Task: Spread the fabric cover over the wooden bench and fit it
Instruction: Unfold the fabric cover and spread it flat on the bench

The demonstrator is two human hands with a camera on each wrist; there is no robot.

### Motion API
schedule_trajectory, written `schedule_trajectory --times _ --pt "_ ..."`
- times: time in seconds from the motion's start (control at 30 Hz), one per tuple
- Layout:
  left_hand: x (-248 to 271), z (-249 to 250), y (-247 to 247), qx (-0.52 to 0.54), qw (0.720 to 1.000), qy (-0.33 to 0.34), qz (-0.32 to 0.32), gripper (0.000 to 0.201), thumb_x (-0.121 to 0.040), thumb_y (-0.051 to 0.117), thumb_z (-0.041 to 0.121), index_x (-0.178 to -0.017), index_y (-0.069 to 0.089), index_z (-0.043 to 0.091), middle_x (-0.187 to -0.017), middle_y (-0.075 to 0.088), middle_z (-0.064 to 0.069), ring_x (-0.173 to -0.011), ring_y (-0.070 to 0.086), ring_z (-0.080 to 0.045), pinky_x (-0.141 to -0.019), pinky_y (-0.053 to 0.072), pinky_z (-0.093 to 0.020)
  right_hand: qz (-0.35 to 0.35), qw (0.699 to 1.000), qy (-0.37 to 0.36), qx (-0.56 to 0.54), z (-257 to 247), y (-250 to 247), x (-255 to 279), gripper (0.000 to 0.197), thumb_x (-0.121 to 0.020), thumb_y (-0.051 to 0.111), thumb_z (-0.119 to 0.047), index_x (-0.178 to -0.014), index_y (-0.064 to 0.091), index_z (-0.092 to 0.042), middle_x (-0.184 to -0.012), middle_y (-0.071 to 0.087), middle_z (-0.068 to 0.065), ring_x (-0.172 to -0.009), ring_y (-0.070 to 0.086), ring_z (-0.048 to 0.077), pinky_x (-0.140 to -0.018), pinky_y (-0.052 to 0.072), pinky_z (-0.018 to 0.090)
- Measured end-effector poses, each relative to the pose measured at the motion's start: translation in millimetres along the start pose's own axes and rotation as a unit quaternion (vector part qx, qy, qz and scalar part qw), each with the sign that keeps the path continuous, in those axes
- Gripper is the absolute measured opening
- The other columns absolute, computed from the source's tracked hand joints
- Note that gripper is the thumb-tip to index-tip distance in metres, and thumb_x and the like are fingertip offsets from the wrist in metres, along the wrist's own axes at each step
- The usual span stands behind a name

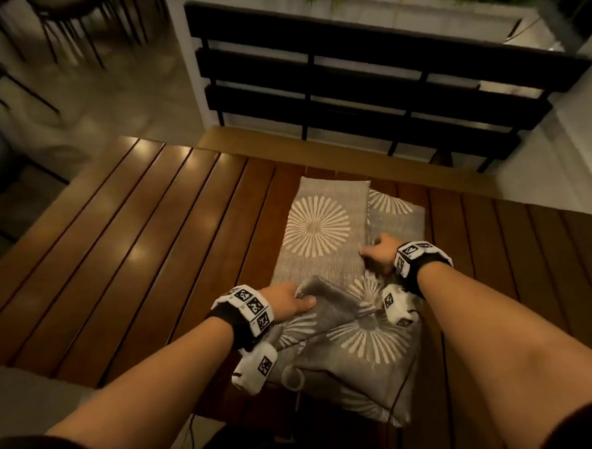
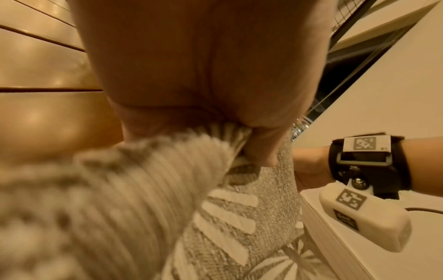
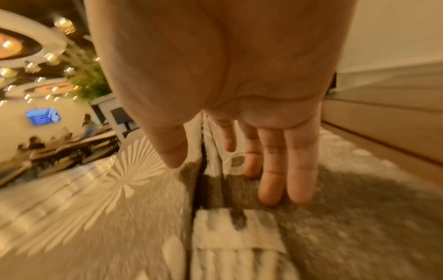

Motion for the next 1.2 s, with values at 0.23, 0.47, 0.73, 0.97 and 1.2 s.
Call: schedule_trajectory --times 0.23,0.47,0.73,0.97,1.2 --pt "14.2 -7.9 -20.8 0.078 0.987 -0.012 0.142 0.005 -0.087 0.064 0.019 -0.083 0.061 0.018 -0.084 0.066 -0.002 -0.085 0.061 -0.018 -0.077 0.047 -0.03 -0.036 0.998 -0.046 -0.007 -40.5 2.8 4.4 0.033 -0.082 0.068 -0.038 -0.073 0.053 -0.011 -0.075 0.063 0.014 -0.067 0.06 0.028 -0.063 0.049 0.033" --pt "38.8 -19.9 -32.6 0.156 0.947 -0.027 0.279 0.032 -0.08 0.062 0.008 -0.109 0.06 0.021 -0.098 0.066 0.002 -0.093 0.061 -0.017 -0.083 0.047 -0.03 -0.05 0.994 -0.069 0.073 -57.8 10.9 -11.8 0.021 -0.079 0.066 -0.018 -0.063 0.058 -0.007 -0.064 0.059 0.014 -0.061 0.056 0.028 -0.061 0.045 0.036" --pt "59.0 -57.3 -44.6 0.207 0.914 -0.093 0.337 0.025 -0.079 0.057 -0.001 -0.075 0.056 0.024 -0.074 0.065 -0.002 -0.068 0.061 -0.021 -0.061 0.047 -0.027 -0.104 0.976 -0.096 0.166 -74.5 23.5 5.1 0.03 -0.088 0.063 -0.022 -0.061 0.055 -0.011 -0.064 0.054 0.008 -0.054 0.048 0.02 -0.052 0.04 0.028" --pt "92.9 -120.0 -62.9 0.302 0.866 -0.152 0.368 0.013 -0.072 0.066 0.001 -0.082 0.064 0.01 -0.077 0.067 -0.011 -0.073 0.061 -0.025 -0.069 0.051 -0.035 -0.08 0.973 -0.19 0.106 -171.6 46.3 9.3 0.03 -0.096 0.05 -0.02 -0.073 0.061 -0.004 -0.07 0.069 0.011 -0.065 0.054 0.023 -0.059 0.039 0.029" --pt "143.6 -205.3 -67.8 0.386 0.81 -0.222 0.381 0.01 -0.074 0.071 0.005 -0.083 0.068 0.007 -0.08 0.065 -0.011 -0.069 0.059 -0.024 -0.057 0.05 -0.031 -0.105 0.982 -0.155 -0.029 -253.0 102.0 3.1 0.036 -0.095 0.048 -0.013 -0.128 0.056 0.0 -0.134 0.052 0.022 -0.126 0.048 0.037 -0.102 0.04 0.04"
Point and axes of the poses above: each hand's wrist, its own x-axis away from the middle knuckle, its own y-axis out of the palm, z = x × y, the point moved 9 cm from there along -x, towards the middle knuckle
